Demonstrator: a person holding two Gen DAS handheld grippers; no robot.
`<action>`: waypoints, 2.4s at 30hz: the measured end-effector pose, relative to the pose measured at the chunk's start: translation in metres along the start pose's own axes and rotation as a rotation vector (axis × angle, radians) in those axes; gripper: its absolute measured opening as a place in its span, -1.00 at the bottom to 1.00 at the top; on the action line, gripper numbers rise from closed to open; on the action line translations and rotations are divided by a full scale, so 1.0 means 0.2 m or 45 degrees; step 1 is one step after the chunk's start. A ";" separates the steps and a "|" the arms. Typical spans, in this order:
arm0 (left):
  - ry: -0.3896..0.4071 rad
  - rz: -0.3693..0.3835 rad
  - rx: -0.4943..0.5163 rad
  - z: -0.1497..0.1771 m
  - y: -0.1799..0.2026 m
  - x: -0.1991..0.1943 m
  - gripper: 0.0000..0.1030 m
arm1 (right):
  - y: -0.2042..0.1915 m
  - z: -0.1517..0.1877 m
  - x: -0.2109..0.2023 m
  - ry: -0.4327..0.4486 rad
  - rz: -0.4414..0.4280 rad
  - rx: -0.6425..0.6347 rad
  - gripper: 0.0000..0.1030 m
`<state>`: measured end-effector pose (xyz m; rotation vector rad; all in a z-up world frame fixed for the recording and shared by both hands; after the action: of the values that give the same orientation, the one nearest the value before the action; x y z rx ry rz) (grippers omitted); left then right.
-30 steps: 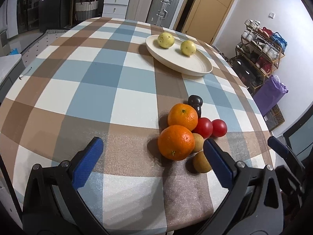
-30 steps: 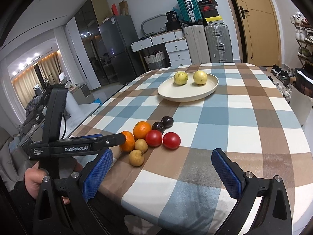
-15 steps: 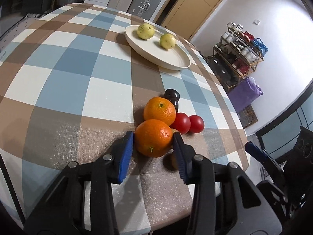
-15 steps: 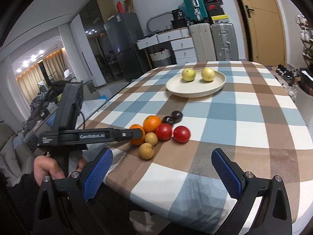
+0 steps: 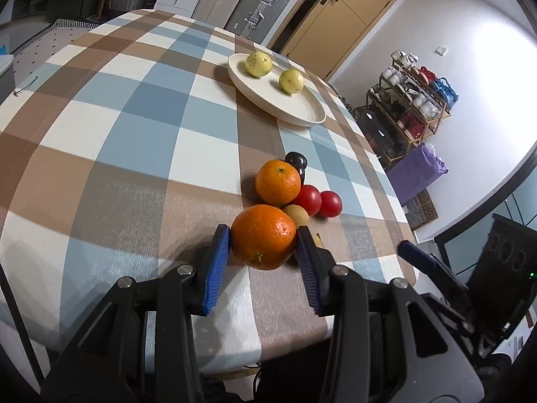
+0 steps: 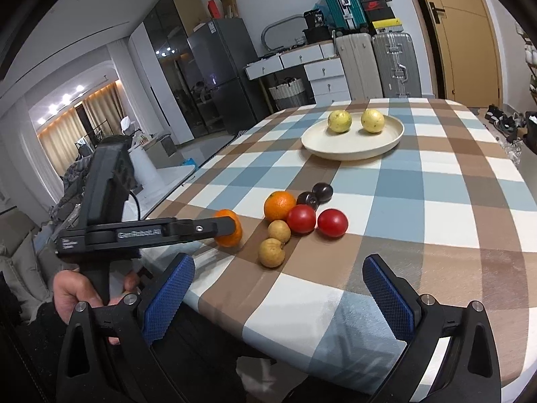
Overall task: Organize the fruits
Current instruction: 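Grasp an orange with the left gripper while the right gripper grasps a brown kiwi, then carry the orange and kiwi onto the white plate and release them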
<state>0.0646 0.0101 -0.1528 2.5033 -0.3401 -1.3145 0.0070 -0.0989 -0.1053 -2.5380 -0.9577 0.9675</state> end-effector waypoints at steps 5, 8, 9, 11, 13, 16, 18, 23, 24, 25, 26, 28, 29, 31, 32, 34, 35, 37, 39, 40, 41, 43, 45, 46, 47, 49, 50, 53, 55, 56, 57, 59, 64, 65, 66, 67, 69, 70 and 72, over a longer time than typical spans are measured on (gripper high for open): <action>0.016 -0.010 0.004 0.02 -0.02 -0.07 -0.28 | 0.00 0.02 0.08 -0.060 -0.004 -0.008 0.99; 0.040 -0.013 0.015 0.02 -0.03 -0.11 -0.28 | 0.01 0.03 0.12 -0.080 0.003 -0.026 0.98; 0.043 -0.014 0.018 0.03 -0.03 -0.12 -0.28 | 0.01 0.03 0.13 -0.085 0.005 -0.032 0.98; 0.044 -0.013 0.023 0.04 -0.03 -0.14 -0.28 | 0.01 0.03 0.16 -0.100 0.007 -0.041 0.96; 0.043 -0.008 0.022 0.06 -0.04 -0.16 -0.28 | 0.01 0.04 0.20 -0.116 0.000 -0.035 0.87; 0.043 -0.004 0.019 0.08 -0.05 -0.18 -0.28 | 0.03 0.06 0.25 -0.140 0.001 -0.010 0.68; 0.043 -0.004 0.022 0.08 -0.06 -0.18 -0.28 | 0.05 0.06 0.27 -0.153 0.008 -0.007 0.59; 0.043 0.002 0.022 0.09 -0.07 -0.20 -0.28 | 0.06 0.05 0.34 -0.186 0.035 -0.024 0.27; 0.043 0.003 0.022 0.09 -0.07 -0.20 -0.28 | 0.07 0.05 0.35 -0.192 0.038 -0.022 0.24; 0.042 0.005 0.020 0.09 -0.07 -0.20 -0.28 | 0.07 0.05 0.36 -0.197 0.045 -0.019 0.23; 0.040 0.009 0.018 0.09 -0.08 -0.20 -0.28 | 0.08 0.05 0.37 -0.195 0.049 -0.020 0.21; 0.039 0.011 0.019 0.09 -0.08 -0.21 -0.28 | 0.08 0.05 0.38 -0.196 0.051 -0.028 0.11; 0.039 0.011 0.022 0.10 -0.08 -0.21 -0.28 | 0.08 0.05 0.38 -0.197 0.053 -0.033 -0.01; 0.039 0.012 0.021 0.10 -0.08 -0.21 -0.28 | 0.07 0.05 0.40 -0.207 0.059 -0.049 -0.31; 0.039 0.011 0.018 0.10 -0.08 -0.21 -0.28 | 0.07 0.05 0.40 -0.207 0.072 -0.063 -0.38; 0.037 0.008 0.016 0.10 -0.08 -0.20 -0.28 | 0.05 0.06 0.41 -0.215 0.082 -0.103 -0.47; 0.037 0.006 0.017 0.09 -0.08 -0.20 -0.28 | 0.04 0.06 0.41 -0.215 0.093 -0.120 -0.47; 0.034 -0.005 0.026 0.09 -0.08 -0.19 -0.28 | 0.03 0.06 0.40 -0.209 0.082 -0.128 -0.47; 0.038 -0.023 0.059 0.07 -0.06 -0.18 -0.28 | 0.03 0.05 0.39 -0.194 0.079 -0.130 -0.47; 0.044 -0.033 0.074 0.06 -0.05 -0.18 -0.28 | 0.03 0.05 0.38 -0.188 0.078 -0.128 -0.47; 0.052 -0.045 0.092 0.05 -0.04 -0.19 -0.28 | 0.03 0.05 0.38 -0.183 0.075 -0.123 -0.47; 0.062 -0.050 0.116 0.02 -0.01 -0.19 -0.28 | 0.03 0.04 0.37 -0.175 0.069 -0.115 -0.47; 0.064 -0.047 0.126 0.00 0.01 -0.19 -0.28 | 0.03 0.04 0.36 -0.173 0.058 -0.110 -0.47; 0.060 -0.047 0.131 -0.01 0.02 -0.18 -0.28 | 0.03 0.04 0.35 -0.172 0.051 -0.111 -0.47; 0.061 -0.051 0.140 -0.02 0.03 -0.18 -0.28 | 0.03 0.03 0.34 -0.169 0.052 -0.112 -0.47; 0.066 -0.056 0.153 -0.04 0.05 -0.18 -0.28 | 0.04 0.02 0.33 -0.159 0.043 -0.103 -0.47; 0.074 -0.062 0.154 -0.05 0.06 -0.18 -0.28 | 0.04 0.02 0.33 -0.153 0.042 -0.099 -0.47; 0.082 -0.061 0.154 -0.09 0.08 -0.17 -0.28 | 0.05 0.00 0.31 -0.133 0.031 -0.078 -0.47; 0.089 -0.057 0.161 -0.12 0.09 -0.17 -0.28 | 0.07 -0.03 0.29 -0.115 0.024 -0.061 -0.47; 0.091 -0.054 0.165 -0.13 0.10 -0.16 -0.28 | 0.08 -0.04 0.28 -0.108 0.021 -0.058 -0.47; 0.093 -0.053 0.170 -0.15 0.11 -0.16 -0.28 | 0.08 -0.05 0.28 -0.103 0.018 -0.056 -0.47; 0.092 -0.052 0.173 -0.17 0.12 -0.15 -0.28 | 0.09 -0.09 0.27 -0.089 0.013 -0.053 -0.47; 0.092 -0.053 0.171 -0.27 0.15 -0.10 -0.28 | 0.14 -0.19 0.24 -0.056 0.004 -0.039 -0.47; 0.093 -0.055 0.171 -0.29 0.16 -0.09 -0.28 | 0.15 -0.21 0.23 -0.052 0.003 -0.037 -0.47; 0.092 -0.055 0.171 -0.31 0.16 -0.07 -0.28 | 0.17 -0.23 0.23 -0.046 0.001 -0.035 -0.47; 0.092 -0.054 0.170 -0.34 0.17 -0.06 -0.28 | 0.18 -0.26 0.23 -0.039 0.000 -0.034 -0.47; 0.091 -0.053 0.172 -0.39 0.18 -0.03 -0.28 | 0.20 -0.30 0.23 -0.035 -0.007 -0.032 -0.47; 0.092 -0.055 0.176 -0.42 0.19 -0.02 -0.28 | 0.21 -0.32 0.23 -0.036 -0.008 -0.032 -0.47; 0.097 -0.059 0.180 -0.48 0.20 0.01 -0.28 | 0.24 -0.36 0.24 -0.038 -0.006 -0.036 -0.47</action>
<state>0.1422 -0.0141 -0.0872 2.6855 -0.3725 -1.2478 0.1059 -0.1036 -0.0960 -2.5502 -0.9926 1.0002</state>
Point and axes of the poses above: each gripper's, at about its wrist camera, not at the fingertips, and x roughly the way its jaws point, y to its right, z to its underside, the point moved 9 cm from there along x, roughly the way its jaws point, and after that the axes turned 12 degrees about -z, right-handed, at the moved point
